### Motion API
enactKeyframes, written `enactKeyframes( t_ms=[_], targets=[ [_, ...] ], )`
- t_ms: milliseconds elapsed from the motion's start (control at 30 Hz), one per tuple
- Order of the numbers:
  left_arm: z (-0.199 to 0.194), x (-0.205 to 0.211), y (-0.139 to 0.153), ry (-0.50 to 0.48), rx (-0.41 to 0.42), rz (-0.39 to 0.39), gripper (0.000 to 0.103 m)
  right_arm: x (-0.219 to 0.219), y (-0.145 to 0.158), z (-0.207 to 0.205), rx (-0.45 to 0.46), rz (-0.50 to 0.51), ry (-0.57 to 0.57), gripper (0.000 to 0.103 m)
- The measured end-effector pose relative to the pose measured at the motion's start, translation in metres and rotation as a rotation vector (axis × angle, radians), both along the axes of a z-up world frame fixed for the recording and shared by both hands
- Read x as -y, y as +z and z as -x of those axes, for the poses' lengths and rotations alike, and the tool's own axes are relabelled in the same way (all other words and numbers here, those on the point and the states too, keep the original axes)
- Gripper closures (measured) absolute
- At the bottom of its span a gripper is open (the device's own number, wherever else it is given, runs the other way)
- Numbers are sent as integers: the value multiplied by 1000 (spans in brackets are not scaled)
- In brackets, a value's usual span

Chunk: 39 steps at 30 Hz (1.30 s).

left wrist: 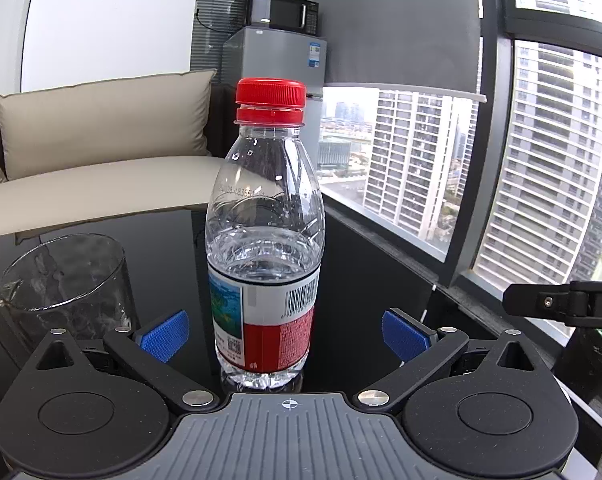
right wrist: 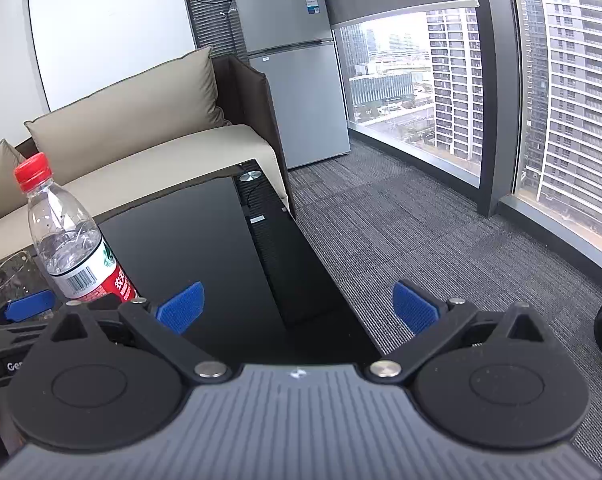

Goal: Unscrew bottle cap and pour
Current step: 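Move the open left gripper toward the red-capped water bottle's body, then close the left gripper around the water bottle's body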

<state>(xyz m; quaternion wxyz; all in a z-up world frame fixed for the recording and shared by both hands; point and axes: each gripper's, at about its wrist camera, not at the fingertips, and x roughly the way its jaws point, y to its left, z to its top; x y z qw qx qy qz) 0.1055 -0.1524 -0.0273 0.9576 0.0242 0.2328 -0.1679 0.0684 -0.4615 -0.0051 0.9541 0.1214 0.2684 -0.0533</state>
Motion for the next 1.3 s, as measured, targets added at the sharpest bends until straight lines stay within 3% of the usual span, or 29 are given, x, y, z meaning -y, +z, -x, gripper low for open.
enactKeyframes(
  t_ms=[367,633,767,1033,1300],
  targets=[
    [-8,3,-3,12,14,-33,12,1,-3,1,-4,-24,-4,0],
    [-12,9,-5,18,29,-57,14,0,-3,2,0,-37,7,0],
    [-14,9,-7,29,18,-64,31,1,-3,2,1,-40,2,0],
    [-21,8,-8,50,-2,-65,45,1,-3,2,-2,-41,6,0],
    [-26,7,-7,51,-7,-56,47,1,-5,2,-6,-44,5,0]
  ],
)
